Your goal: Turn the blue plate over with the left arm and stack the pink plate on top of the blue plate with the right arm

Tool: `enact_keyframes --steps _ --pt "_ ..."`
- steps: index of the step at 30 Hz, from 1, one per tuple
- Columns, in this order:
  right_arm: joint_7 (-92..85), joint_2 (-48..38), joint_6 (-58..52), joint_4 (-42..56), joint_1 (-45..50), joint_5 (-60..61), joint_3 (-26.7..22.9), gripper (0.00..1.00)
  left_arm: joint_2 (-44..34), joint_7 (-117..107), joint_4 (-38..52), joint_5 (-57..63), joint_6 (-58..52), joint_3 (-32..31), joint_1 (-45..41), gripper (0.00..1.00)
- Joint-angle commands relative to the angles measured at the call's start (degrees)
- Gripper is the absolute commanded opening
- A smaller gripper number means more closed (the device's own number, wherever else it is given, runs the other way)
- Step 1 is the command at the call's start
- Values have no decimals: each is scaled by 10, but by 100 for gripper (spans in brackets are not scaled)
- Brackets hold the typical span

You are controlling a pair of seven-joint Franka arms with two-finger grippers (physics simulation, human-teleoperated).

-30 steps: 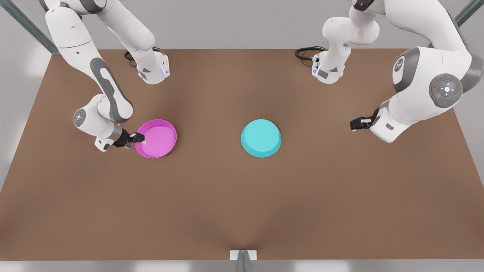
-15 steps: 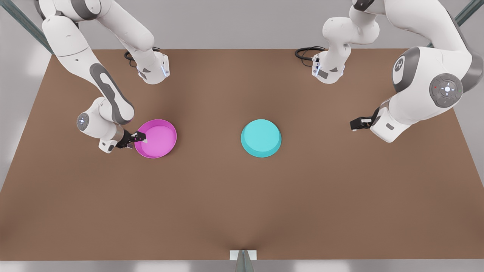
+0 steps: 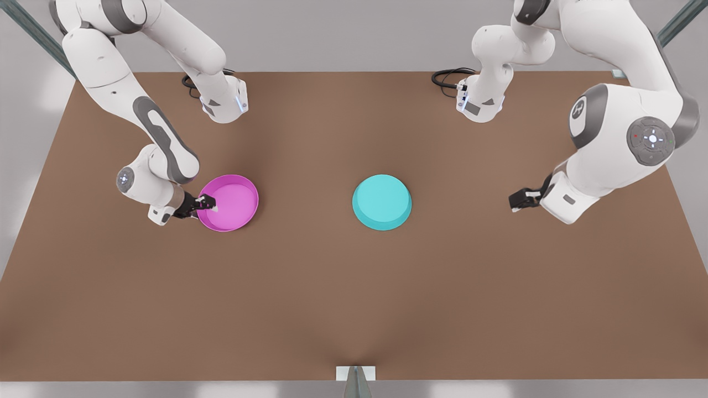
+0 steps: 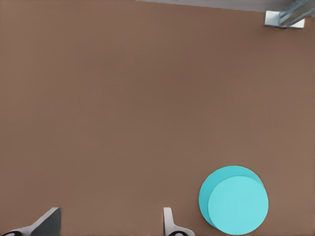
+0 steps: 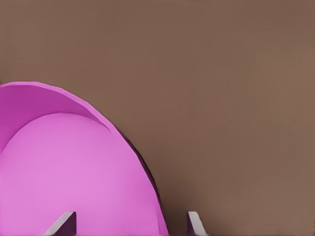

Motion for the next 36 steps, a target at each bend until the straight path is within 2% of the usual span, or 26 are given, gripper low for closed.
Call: enact_keyframes --steps 1,5,9,13,16,18,36 --pt "0 1 0 0 0 0 0 68 1 4 0 -17 0 0 -1 100" --pt "-1 1 0 0 -3 -1 0 60 2 2 0 -20 -2 0 -2 100" --pt "-1 9 11 1 -3 -1 0 58 1 4 0 -18 -4 0 -3 100" --pt "-1 9 11 1 -3 -1 0 48 1 4 -1 -16 -4 2 4 100" --pt "-1 9 11 1 -4 -1 0 35 1 4 -1 -15 -3 3 4 100" --pt "-1 9 11 1 -6 -1 0 21 3 5 0 -16 -1 6 3 100" --pt "-2 5 5 2 -12 -5 0 21 4 4 -1 -15 -1 7 5 100"
